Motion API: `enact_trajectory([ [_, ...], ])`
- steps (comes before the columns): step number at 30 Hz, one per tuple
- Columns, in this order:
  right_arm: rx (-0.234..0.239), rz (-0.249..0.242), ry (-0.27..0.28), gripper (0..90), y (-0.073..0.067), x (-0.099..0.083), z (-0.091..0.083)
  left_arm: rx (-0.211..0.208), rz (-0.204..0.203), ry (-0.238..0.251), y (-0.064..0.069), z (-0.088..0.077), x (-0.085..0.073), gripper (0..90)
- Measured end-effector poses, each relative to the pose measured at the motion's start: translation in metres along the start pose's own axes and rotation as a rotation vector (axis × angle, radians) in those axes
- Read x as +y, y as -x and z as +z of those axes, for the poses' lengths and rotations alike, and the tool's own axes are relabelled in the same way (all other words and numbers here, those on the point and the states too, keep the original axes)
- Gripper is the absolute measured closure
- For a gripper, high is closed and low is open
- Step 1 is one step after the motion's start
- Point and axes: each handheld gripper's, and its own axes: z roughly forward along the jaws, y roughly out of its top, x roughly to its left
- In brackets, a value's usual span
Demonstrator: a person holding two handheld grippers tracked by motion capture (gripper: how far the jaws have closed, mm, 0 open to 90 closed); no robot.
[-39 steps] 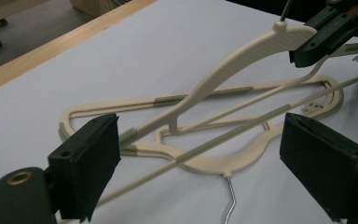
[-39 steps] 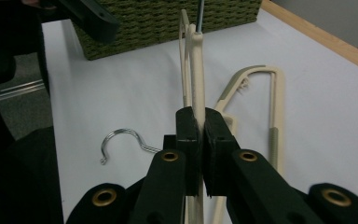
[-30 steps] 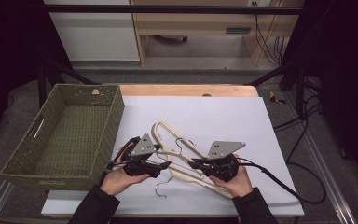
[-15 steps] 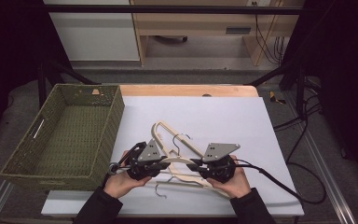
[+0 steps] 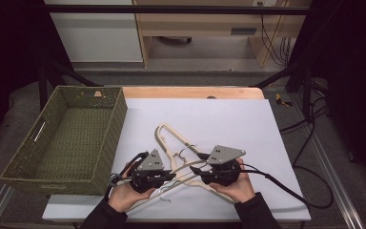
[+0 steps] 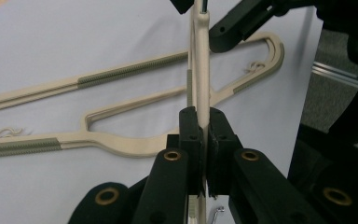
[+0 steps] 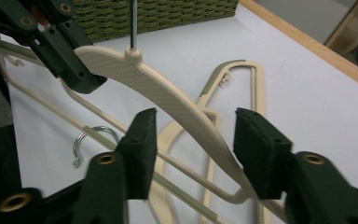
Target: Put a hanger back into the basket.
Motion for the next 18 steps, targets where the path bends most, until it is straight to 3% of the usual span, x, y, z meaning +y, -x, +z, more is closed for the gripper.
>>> enact_trajectory([
  [3,-0.013,0.014,0.027,41.4,0.001,0.000,-0.005,0.016,-0.015,0.014,0.000,-0.005,0.000,86.7],
  [4,-0.013,0.025,0.045,39.5,0.003,-0.001,-0.008,0.047,-0.024,0.022,0.002,-0.009,0.000,86.6],
  [7,-0.015,0.054,0.065,35.8,0.006,-0.003,-0.013,0.074,-0.036,0.032,0.003,-0.014,0.000,86.6],
  [11,-0.048,0.096,0.097,28.0,0.011,-0.007,-0.020,0.109,-0.053,0.047,0.000,-0.022,0.000,86.6],
  [14,-0.069,0.149,0.119,23.0,0.019,-0.014,-0.027,0.146,-0.079,0.055,-0.004,-0.028,-0.002,86.6],
  [18,-0.069,0.193,0.138,20.2,0.025,-0.023,-0.034,0.160,-0.102,0.068,-0.008,-0.035,-0.004,86.6],
])
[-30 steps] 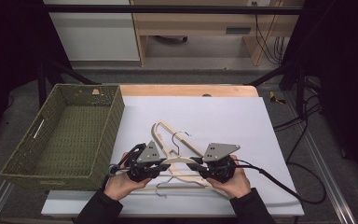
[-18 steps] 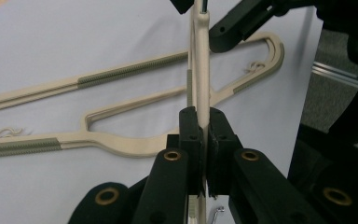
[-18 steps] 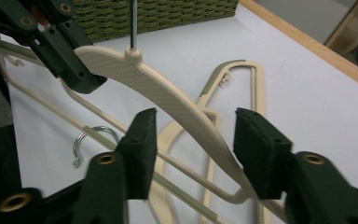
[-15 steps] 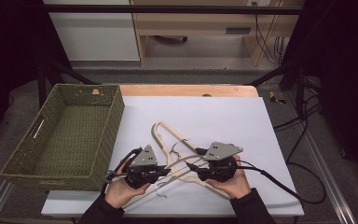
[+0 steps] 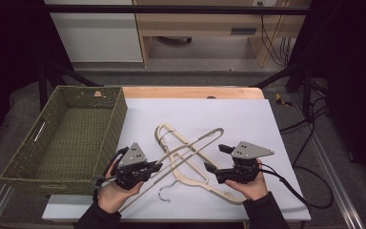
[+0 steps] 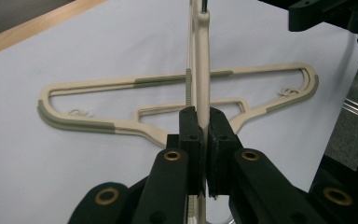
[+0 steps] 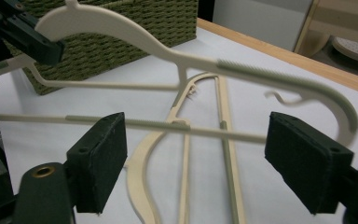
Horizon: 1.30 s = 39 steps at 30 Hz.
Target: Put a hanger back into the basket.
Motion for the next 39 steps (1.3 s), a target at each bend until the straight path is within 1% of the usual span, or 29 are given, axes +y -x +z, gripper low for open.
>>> enact_trajectory([
  [1,-0.006,0.010,0.002,19.1,0.002,-0.002,-0.002,0.007,-0.017,0.010,-0.003,-0.004,0.001,86.6],
  [2,-0.017,0.020,0.004,17.1,0.004,-0.003,-0.005,0.012,-0.025,0.016,-0.004,-0.007,0.001,86.6],
  [3,-0.017,0.020,0.004,17.1,0.004,-0.003,-0.005,0.012,-0.025,0.016,-0.004,-0.007,0.001,86.6],
  [4,-0.036,0.046,0.011,14.7,0.008,-0.006,-0.009,0.024,-0.035,0.029,-0.007,-0.012,0.002,86.6],
  [7,-0.064,0.077,0.027,12.8,0.014,-0.009,-0.016,0.034,-0.052,0.048,-0.012,-0.022,0.007,86.6],
  [9,-0.076,0.096,0.040,12.1,0.018,-0.011,-0.021,0.042,-0.052,0.059,-0.015,-0.030,0.010,86.6],
  [10,-0.079,0.101,0.049,11.2,0.019,-0.011,-0.023,0.042,-0.052,0.059,-0.015,-0.030,0.010,86.6],
  [11,-0.079,0.101,0.049,11.2,0.019,-0.011,-0.023,0.046,-0.057,0.069,-0.017,-0.033,0.012,86.6],
  [12,-0.102,0.111,0.067,9.8,0.021,-0.011,-0.026,0.056,-0.060,0.084,-0.020,-0.040,0.014,86.6],
  [16,-0.123,0.106,0.077,7.8,0.023,-0.011,-0.031,0.069,-0.072,0.101,-0.024,-0.050,0.019,86.6],
  [17,-0.129,0.109,0.085,7.5,0.023,-0.011,-0.031,0.074,-0.069,0.104,-0.025,-0.054,0.020,86.6],
  [18,-0.138,0.109,0.086,6.8,0.023,-0.011,-0.032,0.086,-0.070,0.118,-0.027,-0.061,0.024,86.6],
  [19,-0.138,0.109,0.086,6.8,0.023,-0.011,-0.032,0.086,-0.070,0.118,-0.027,-0.061,0.024,86.6],
  [20,-0.147,0.110,0.083,6.1,0.023,-0.011,-0.032,0.092,-0.064,0.122,-0.030,-0.069,0.029,86.6],
  [21,-0.153,0.111,0.079,5.8,0.023,-0.011,-0.031,0.092,-0.064,0.122,-0.030,-0.069,0.029,86.6],
  [22,-0.157,0.111,0.072,5.6,0.023,-0.011,-0.031,0.100,-0.061,0.124,-0.034,-0.076,0.033,86.6],
  [23,-0.156,0.107,0.070,5.3,0.024,-0.011,-0.031,0.100,-0.061,0.124,-0.034,-0.076,0.033,86.6],
  [24,-0.159,0.105,0.068,5.3,0.024,-0.012,-0.031,0.110,-0.062,0.130,-0.039,-0.083,0.038,86.6],
  [25,-0.159,0.105,0.068,5.3,0.024,-0.012,-0.031,0.110,-0.062,0.130,-0.039,-0.083,0.038,86.6],
  [27,-0.163,0.118,0.071,5.3,0.025,-0.013,-0.031,0.116,-0.057,0.133,-0.045,-0.089,0.042,86.6],
  [29,-0.165,0.145,0.076,5.2,0.027,-0.014,-0.032,0.114,-0.054,0.139,-0.054,-0.097,0.047,86.6],
  [30,-0.166,0.146,0.078,5.3,0.029,-0.015,-0.033,0.114,-0.054,0.139,-0.054,-0.097,0.047,86.6],
  [31,-0.169,0.152,0.082,5.3,0.029,-0.015,-0.034,0.115,-0.057,0.144,-0.061,-0.103,0.050,86.6],
  [34,-0.179,0.157,0.090,5.3,0.031,-0.015,-0.036,0.120,-0.066,0.152,-0.068,-0.108,0.051,86.6],
  [35,-0.181,0.156,0.093,5.3,0.031,-0.015,-0.036,0.126,-0.071,0.152,-0.076,-0.113,0.052,86.6],
  [36,-0.183,0.162,0.091,5.3,0.031,-0.015,-0.036,0.129,-0.072,0.151,-0.080,-0.115,0.052,86.6],
  [37,-0.185,0.162,0.090,5.3,0.031,-0.015,-0.036,0.142,-0.076,0.145,-0.086,-0.118,0.052,86.6],
  [38,-0.185,0.162,0.090,5.3,0.031,-0.015,-0.036,0.142,-0.076,0.145,-0.086,-0.118,0.052,86.6],
  [39,-0.189,0.162,0.086,5.2,0.031,-0.016,-0.035,0.149,-0.079,0.144,-0.089,-0.119,0.052,86.6],
])
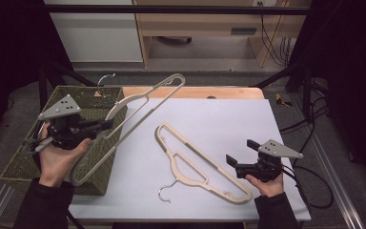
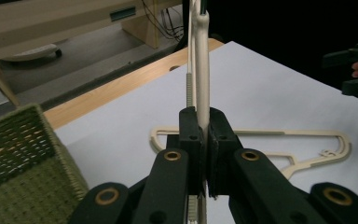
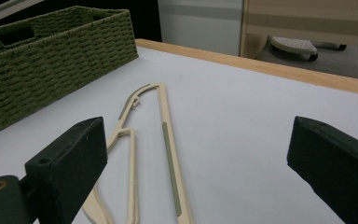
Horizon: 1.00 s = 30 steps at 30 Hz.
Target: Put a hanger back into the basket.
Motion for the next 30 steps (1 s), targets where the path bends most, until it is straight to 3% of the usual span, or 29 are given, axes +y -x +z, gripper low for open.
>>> enact_trajectory([
  [18,0.013,-0.013,-0.020,5.2,0.001,-0.001,0.002,0.142,-0.048,-0.051,-0.072,-0.018,-0.016,86.6],
  [30,0.010,-0.006,-0.019,5.2,0.001,-0.001,0.002,0.188,-0.057,-0.083,-0.109,-0.033,-0.037,86.6],
])
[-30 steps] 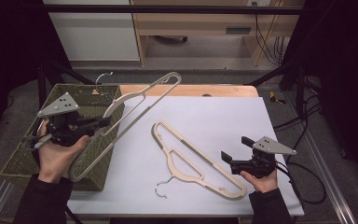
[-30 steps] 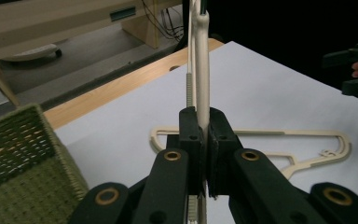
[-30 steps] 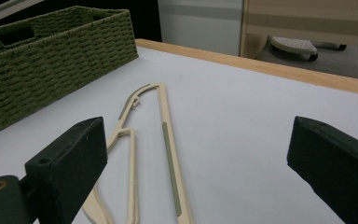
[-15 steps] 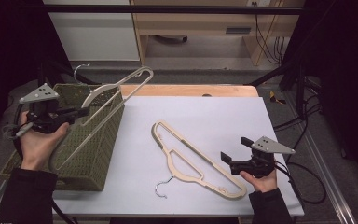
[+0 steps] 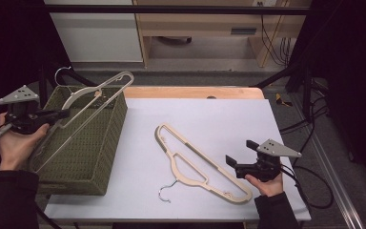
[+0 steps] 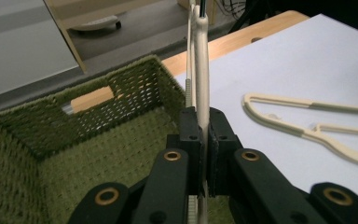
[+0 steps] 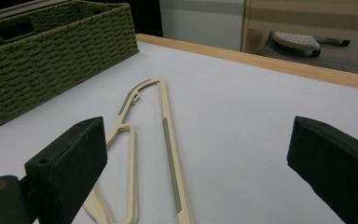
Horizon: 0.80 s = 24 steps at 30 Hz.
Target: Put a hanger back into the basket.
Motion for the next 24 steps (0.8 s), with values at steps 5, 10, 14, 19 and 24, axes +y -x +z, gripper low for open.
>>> enact_trajectory([
  [5,-0.002,0.005,0.000,5.1,0.000,0.000,0.001,0.014,-0.015,-0.015,-0.016,0.002,-0.011,86.5],
  [10,-0.004,0.004,0.002,5.1,0.001,0.000,0.000,0.026,-0.036,-0.025,-0.027,0.003,-0.020,86.5],
  [14,-0.003,0.006,0.003,5.1,0.001,0.000,-0.001,0.039,-0.037,-0.040,-0.033,0.004,-0.026,86.5],
  [19,-0.003,0.005,0.000,5.1,0.001,0.000,0.000,0.025,-0.038,-0.030,-0.037,0.005,-0.030,86.5],
  [24,-0.002,0.008,0.000,5.0,0.001,0.000,0.000,0.031,-0.038,-0.044,-0.037,0.006,-0.029,86.5],
])
